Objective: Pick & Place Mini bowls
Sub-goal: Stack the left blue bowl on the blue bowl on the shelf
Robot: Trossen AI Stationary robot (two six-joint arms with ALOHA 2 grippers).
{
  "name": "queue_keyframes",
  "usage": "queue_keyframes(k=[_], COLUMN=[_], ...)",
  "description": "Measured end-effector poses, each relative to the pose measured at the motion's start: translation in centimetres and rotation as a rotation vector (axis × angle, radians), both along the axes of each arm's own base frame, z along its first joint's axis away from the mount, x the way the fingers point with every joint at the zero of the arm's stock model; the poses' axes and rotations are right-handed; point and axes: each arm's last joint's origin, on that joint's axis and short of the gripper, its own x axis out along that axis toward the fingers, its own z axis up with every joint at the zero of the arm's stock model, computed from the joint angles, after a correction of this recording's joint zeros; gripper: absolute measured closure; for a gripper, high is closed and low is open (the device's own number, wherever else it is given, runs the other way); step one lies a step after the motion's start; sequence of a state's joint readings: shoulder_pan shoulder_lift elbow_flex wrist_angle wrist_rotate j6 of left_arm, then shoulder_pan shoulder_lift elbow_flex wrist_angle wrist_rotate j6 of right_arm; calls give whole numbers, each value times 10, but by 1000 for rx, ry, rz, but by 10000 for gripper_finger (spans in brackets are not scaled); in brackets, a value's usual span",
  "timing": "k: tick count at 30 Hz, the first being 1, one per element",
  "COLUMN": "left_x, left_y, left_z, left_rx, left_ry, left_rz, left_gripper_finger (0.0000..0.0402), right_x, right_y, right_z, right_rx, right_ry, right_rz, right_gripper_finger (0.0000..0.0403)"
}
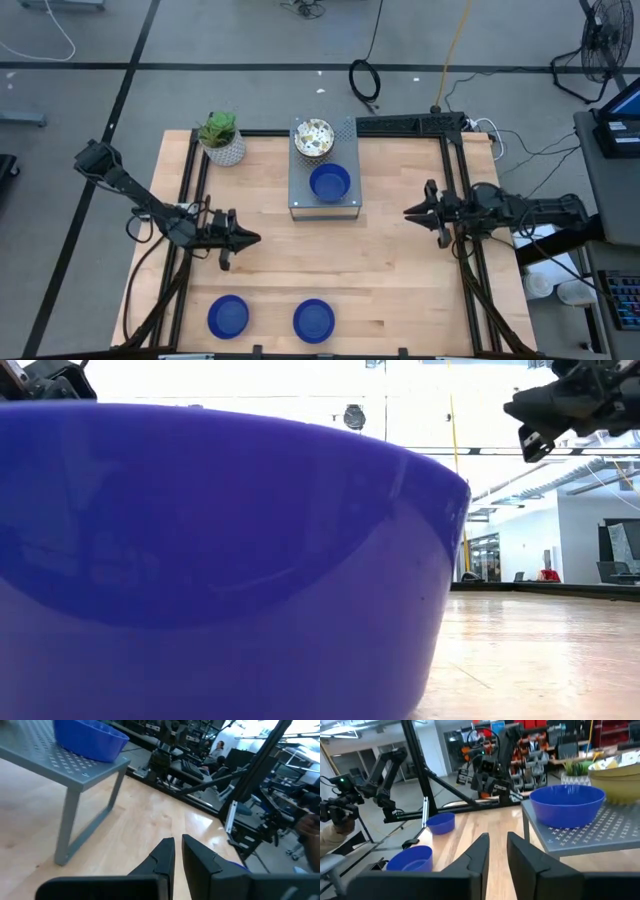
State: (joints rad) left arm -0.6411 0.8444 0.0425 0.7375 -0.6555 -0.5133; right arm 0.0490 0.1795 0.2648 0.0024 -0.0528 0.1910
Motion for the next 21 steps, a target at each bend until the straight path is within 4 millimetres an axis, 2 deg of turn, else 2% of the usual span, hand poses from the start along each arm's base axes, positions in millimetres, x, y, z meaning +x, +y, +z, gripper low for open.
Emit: queue_keyframes(k=[5, 11, 14, 18, 21], left_x=[0, 0, 0, 11, 24], left_y=[1, 2, 1, -10, -21], left_z=[0, -2, 0, 21, 55], left_rx=[45, 182, 138, 185, 297], left_ry=[-1, 27, 11, 39, 226], left_rz=[49, 68, 37, -88, -108], left_gripper_finger=[364, 364, 364, 364, 364], right_x=[-5, -4, -2, -2, -2], right_y=[0, 0, 0, 0, 0], right_z=[-16, -40, -47, -46, -47], right_rx=[-19, -21, -21, -20, -20], right_ry=[-24, 6, 8, -16, -15], right_rz=[0, 0, -3, -2, -2], right_gripper_finger=[368, 378, 380, 379, 379])
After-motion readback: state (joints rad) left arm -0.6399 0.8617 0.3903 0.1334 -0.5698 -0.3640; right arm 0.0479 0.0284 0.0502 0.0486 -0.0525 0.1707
